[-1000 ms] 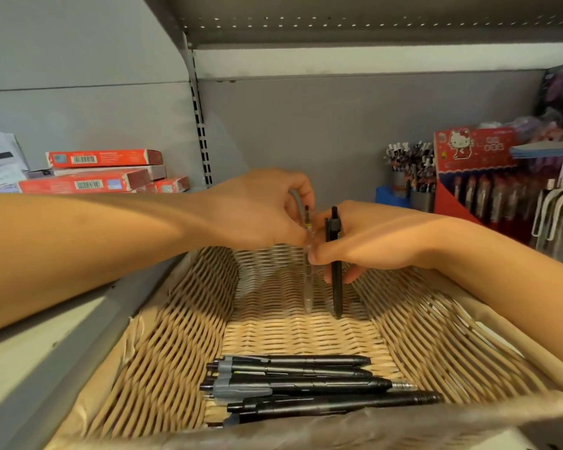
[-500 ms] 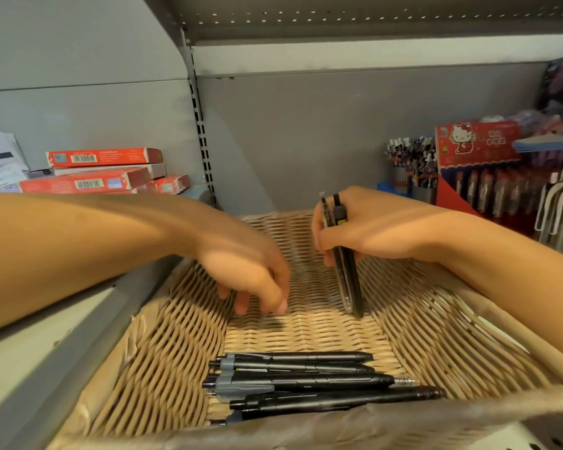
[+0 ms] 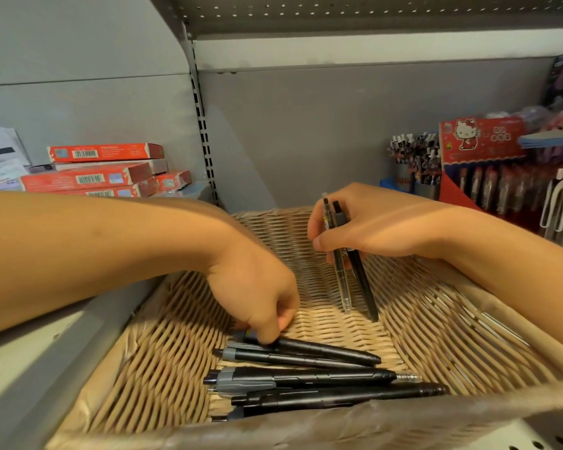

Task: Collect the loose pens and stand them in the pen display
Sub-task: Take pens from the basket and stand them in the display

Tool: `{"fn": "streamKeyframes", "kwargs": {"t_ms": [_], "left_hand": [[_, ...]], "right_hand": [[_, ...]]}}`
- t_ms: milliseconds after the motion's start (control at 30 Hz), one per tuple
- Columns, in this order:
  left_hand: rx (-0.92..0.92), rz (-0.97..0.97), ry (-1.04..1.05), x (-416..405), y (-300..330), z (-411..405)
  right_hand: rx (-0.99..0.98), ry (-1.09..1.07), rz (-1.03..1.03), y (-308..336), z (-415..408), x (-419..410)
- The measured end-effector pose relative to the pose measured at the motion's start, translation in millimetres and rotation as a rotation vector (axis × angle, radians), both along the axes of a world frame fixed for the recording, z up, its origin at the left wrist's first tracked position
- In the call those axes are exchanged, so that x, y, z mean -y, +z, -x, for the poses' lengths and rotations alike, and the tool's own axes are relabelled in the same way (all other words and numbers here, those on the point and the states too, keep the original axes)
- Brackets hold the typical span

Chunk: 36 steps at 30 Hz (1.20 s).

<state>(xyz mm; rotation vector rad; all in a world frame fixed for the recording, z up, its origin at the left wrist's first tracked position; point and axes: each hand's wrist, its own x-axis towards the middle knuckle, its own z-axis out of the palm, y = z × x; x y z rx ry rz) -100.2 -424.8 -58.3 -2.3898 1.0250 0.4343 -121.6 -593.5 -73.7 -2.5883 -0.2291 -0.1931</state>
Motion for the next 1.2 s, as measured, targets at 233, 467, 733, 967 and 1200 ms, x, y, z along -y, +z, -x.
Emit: {"fn": "streamKeyframes", "kwargs": {"t_ms": [233,467,733,967,1200], "left_hand": [[0.1,0.1,-0.076,-4.8,-9.1,-27.3],[0.142,0.462,-0.193,-6.0,4.5,-56.1],[0.105,0.964,-0.149,-0.3,9.6,-55.6],[-0.01,1.116,-0.136,2.5,9.5,-49.4],[-0.135,1.15,-0.018,2.7,7.2,-55.3]], "right_hand": [[0.017,-0.014,-0.004,-0.5,-1.6,0.8],[0.057,-0.057,0.097,1.5,1.1,-2.4],[0.009,-0.07,0.121,3.4,1.8,-4.6],[0.018,-0.072,0.069,1.6,-1.6,-1.6],[0.04,-0.094,0.055,-0.1,-3.5,-1.0]]}}
